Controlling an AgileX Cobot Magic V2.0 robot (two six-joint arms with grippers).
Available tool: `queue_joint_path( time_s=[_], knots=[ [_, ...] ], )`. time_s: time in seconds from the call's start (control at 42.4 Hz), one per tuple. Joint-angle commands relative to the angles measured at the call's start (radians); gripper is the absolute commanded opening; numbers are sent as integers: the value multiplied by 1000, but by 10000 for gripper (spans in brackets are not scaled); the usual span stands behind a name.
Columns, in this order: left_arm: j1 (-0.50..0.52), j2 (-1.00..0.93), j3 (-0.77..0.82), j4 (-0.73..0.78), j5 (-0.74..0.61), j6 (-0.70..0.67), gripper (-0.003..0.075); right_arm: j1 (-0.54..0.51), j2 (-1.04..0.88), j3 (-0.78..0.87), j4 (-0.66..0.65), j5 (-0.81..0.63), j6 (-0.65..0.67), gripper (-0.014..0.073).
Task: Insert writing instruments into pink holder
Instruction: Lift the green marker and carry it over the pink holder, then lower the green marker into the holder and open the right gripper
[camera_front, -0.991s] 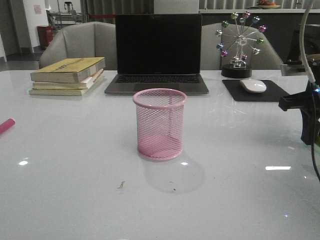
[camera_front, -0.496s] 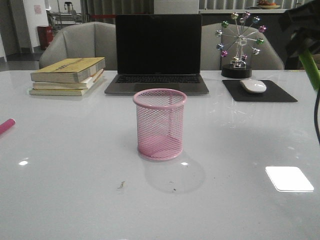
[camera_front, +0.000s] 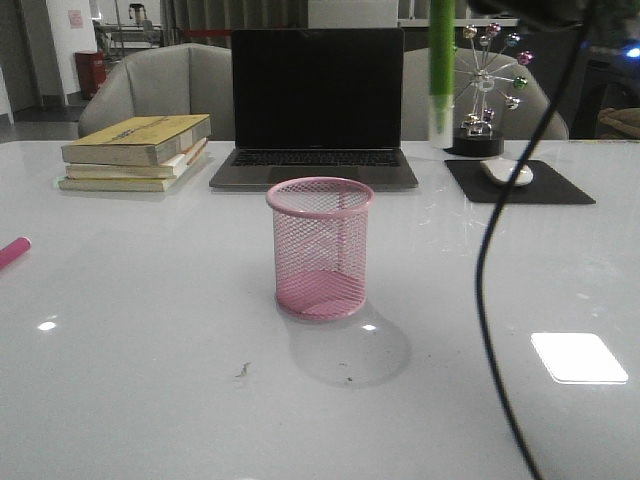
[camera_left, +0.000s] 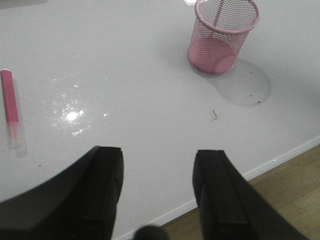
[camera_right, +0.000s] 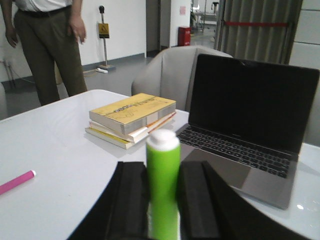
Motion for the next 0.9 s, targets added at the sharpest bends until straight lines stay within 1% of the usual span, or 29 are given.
queue_joint_path(
  time_s=[0.0,0.071,0.118,0.33,0.519,0.566,0.637,0.779,0.826,0.873],
  knots=[
    [-9,4,-30,-17,-68,-3,382,28,57,-55,2,-198,0,141],
    [-9,4,-30,-17,-68,-3,382,47,122,-85,1,-254,0,141],
    [-9,4,-30,-17,-68,-3,382,54,155,-108,1,-265,0,141],
    [-9,4,-30,-17,-68,-3,382,57,299,-201,-6,-249,0,143],
    [-9,4,-30,-17,-68,-3,382,57,402,-211,-6,-248,0,144],
    [-9,4,-30,-17,-68,-3,382,57,421,-211,-6,-242,0,155],
    [-9,4,-30,-17,-68,-3,382,57,438,-211,-6,-223,0,208],
    [-9,4,-30,-17,-68,-3,382,57,439,-211,-6,-176,0,377],
    [-9,4,-30,-17,-68,-3,382,57,435,-211,-6,-176,0,415],
    [-9,4,-30,-17,-68,-3,382,57,428,-211,-6,-178,0,433]
  ],
)
